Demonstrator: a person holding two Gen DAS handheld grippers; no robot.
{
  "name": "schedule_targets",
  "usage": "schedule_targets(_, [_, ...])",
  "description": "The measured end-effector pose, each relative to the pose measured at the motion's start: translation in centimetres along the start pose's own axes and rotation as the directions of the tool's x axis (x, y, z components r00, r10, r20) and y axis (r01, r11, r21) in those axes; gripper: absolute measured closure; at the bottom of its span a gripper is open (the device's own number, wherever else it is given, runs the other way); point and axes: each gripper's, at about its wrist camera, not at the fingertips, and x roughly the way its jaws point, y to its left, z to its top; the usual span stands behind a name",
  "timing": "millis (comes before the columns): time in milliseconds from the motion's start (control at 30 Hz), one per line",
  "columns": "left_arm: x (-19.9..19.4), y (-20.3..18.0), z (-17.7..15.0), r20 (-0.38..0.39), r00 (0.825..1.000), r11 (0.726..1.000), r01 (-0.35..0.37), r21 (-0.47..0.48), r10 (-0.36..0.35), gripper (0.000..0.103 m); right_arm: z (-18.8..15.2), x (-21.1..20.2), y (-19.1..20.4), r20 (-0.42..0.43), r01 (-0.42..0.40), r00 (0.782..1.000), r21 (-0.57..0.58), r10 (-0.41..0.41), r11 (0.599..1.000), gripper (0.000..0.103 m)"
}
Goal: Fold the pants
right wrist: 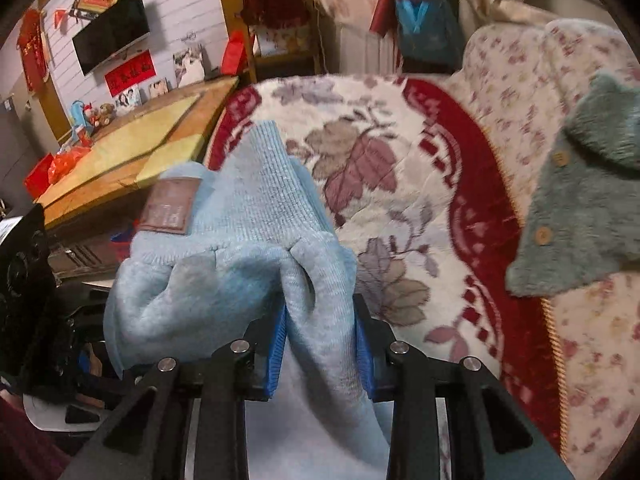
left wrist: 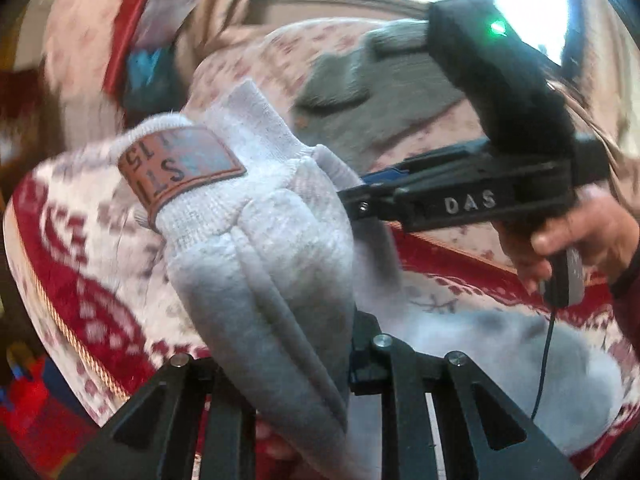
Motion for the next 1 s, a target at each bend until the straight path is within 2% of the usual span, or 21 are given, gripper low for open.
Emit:
schedule_targets(167, [-0.4,-5.9,-0.8,0.016,0.999,0.995,0.048,0.087,-0.049,0.084,-3.9,-5.7,-0.7,0.045,0.031,0.998,0.055,-0.034,0.998,0.07])
schedule_targets(333, [0.7,-11.6,-3.6,-0.041,0.992,0.981,0.121,0.152,-0.116,0.084,-11.1,-9.6,-2.6,0.042,0.067,0.996,0.194,-0.076,0.979,0.07])
schedule_targets(433, [1.8,-13.8,-5.6,-0.094,0.984,0.974,0.168,0.153,-0.155,0.08,-16.7,-10.5,-4.2,0.017,0.088,0.995,0.314,-0.098,0.945,0.069])
schedule_targets(500, [2.9,-15.2,-7.3,-0.145,0.975,0.971,0.191,0.145,-0.17,0.076,-20.5,-10.0,-5.0,-0.035,0.124,0.992,0.385,-0.12,0.915,0.068])
schedule_targets(533, [3.4,-15.8,-8.1,-0.173,0.97,0.969,0.199,0.149,-0.173,0.072,-22.9,-9.4,-5.6,-0.091,0.16,0.987,0.43,-0.133,0.889,0.066])
schedule_targets(600, [4.0,-16.8,-9.7,-0.216,0.965,0.964,0.19,0.187,-0.148,0.066,-25.7,-9.1,-6.1,-0.151,0.212,0.976,0.483,-0.158,0.85,0.063])
schedule_targets(633, [4.0,-17.1,-10.3,-0.226,0.965,0.961,0.181,0.208,-0.133,0.066,-26.9,-9.6,-6.3,-0.148,0.216,0.976,0.514,-0.163,0.83,0.063])
schedule_targets(667, [3.7,-17.4,-10.8,-0.223,0.967,0.96,0.176,0.217,-0.127,0.061,-27.9,-10.9,-6.4,-0.115,0.204,0.979,0.555,-0.168,0.806,0.063])
schedule_targets(700, [3.5,-17.3,-10.9,-0.221,0.965,0.959,0.186,0.212,-0.138,0.056,-28.3,-11.6,-6.5,-0.102,0.205,0.979,0.574,-0.179,0.793,0.063])
schedule_targets(733, [3.0,-17.0,-11.0,-0.225,0.959,0.959,0.214,0.187,-0.171,0.044,-28.7,-12.8,-6.6,-0.09,0.213,0.976,0.601,-0.2,0.771,0.061])
schedule_targets(800, [2.5,-16.5,-11.1,-0.228,0.948,0.953,0.262,0.15,-0.225,0.024,-29.1,-15.7,-6.4,-0.07,0.252,0.959,0.658,-0.275,0.71,0.041])
schedule_targets(833, [2.1,-16.6,-11.5,-0.227,0.94,0.947,0.291,0.137,-0.256,0.015,-29.1,-16.5,-6.2,-0.058,0.257,0.953,0.67,-0.296,0.696,0.036])
schedule_targets(900, [1.5,-17.2,-11.9,-0.238,0.93,0.94,0.317,0.125,-0.282,0.015,-28.5,-19.3,-5.6,0.034,0.209,0.943,0.711,-0.33,0.671,0.034])
schedule_targets(933, [1.3,-17.3,-12.1,-0.244,0.928,0.939,0.319,0.13,-0.282,0.015,-28.0,-20.0,-5.3,0.068,0.181,0.942,0.721,-0.328,0.669,0.034])
schedule_targets(1000, [0.5,-17.3,-11.9,-0.235,0.928,0.936,0.326,0.133,-0.29,0.015,-26.8,-21.1,-4.5,0.155,0.092,0.945,0.72,-0.288,0.688,0.027])
